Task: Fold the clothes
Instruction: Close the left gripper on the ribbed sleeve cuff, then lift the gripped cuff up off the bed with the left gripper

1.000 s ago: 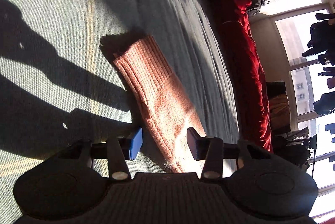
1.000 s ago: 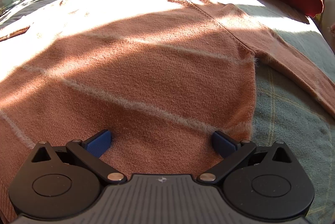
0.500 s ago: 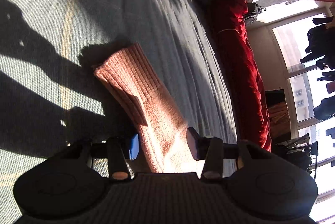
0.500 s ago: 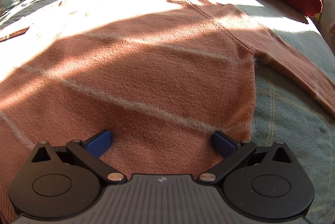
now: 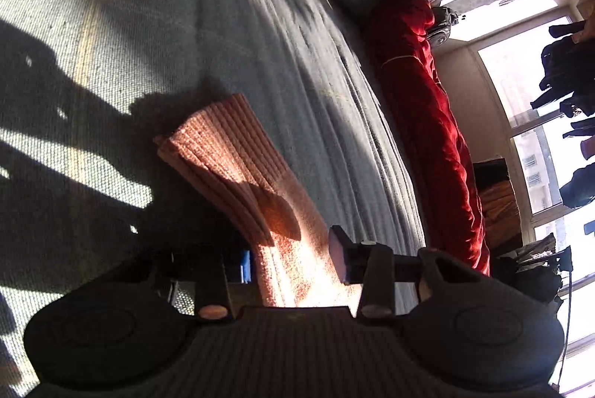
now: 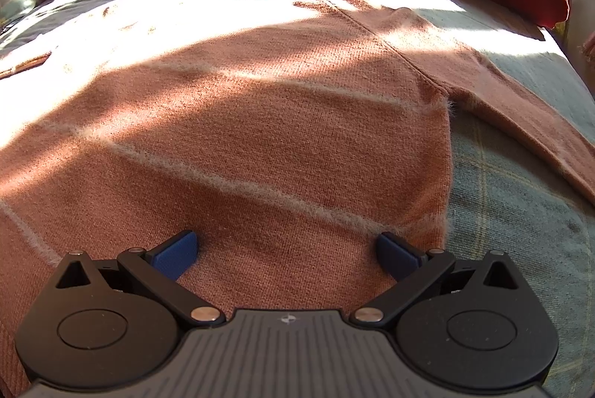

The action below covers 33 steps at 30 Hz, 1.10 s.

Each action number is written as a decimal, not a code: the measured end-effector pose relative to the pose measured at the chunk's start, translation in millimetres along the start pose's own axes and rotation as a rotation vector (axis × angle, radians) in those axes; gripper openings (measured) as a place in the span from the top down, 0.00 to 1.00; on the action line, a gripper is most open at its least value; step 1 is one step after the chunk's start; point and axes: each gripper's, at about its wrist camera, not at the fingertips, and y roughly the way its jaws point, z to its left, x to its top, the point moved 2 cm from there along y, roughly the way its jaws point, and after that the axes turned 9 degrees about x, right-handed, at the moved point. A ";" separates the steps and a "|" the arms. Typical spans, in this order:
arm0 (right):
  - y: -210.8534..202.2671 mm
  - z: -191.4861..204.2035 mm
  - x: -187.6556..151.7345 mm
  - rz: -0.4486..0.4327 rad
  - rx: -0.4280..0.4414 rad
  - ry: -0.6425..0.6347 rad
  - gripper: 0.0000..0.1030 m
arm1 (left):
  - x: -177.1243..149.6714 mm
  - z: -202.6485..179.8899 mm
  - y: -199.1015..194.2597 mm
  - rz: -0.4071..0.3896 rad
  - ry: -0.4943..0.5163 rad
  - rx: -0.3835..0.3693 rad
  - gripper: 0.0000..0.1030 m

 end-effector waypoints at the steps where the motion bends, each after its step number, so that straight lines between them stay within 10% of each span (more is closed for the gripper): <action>1: 0.4 -0.5 0.6 0.001 0.001 0.006 0.00 | -0.7 -0.2 -0.3 -0.003 0.008 0.014 0.77; 17: -2.3 0.8 -4.8 -0.050 -0.010 0.004 0.00 | -14.9 -47.5 -9.7 -0.085 0.315 0.250 0.90; 33: -30.8 17.8 4.9 -0.109 0.012 -0.005 0.00 | -28.1 -115.2 -48.6 -0.132 0.498 0.140 0.95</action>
